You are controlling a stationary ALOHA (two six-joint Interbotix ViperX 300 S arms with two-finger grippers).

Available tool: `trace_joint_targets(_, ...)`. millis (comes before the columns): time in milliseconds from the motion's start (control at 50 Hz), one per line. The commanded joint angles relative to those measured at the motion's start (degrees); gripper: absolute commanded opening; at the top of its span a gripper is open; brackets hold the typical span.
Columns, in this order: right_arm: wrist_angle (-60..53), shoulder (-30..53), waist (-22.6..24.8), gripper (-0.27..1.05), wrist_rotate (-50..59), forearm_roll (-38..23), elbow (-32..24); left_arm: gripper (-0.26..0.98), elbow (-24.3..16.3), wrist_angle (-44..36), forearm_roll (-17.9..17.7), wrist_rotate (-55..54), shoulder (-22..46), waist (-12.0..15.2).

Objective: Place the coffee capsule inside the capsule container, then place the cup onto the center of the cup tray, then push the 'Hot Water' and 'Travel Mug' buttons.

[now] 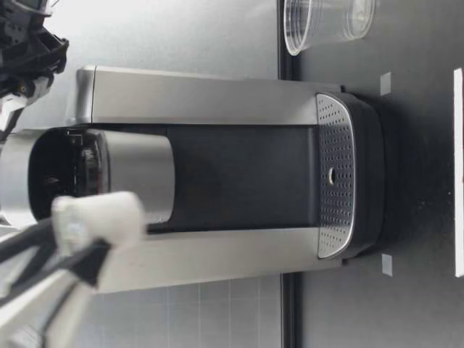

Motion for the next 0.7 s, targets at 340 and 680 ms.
trace_joint_targets(340, -0.53, 0.26, -4.04, 0.04, 0.26, 0.18, -2.29, 0.5, -4.48, 0.97, 15.73, -0.35, -2.2, 0.18)
trace_joint_targets(680, -2.55, -1.05, -4.04, 0.04, 0.26, 0.0, -1.14, 0.5, -5.54, 2.46, 24.26, -0.53, -0.09, 0.18)
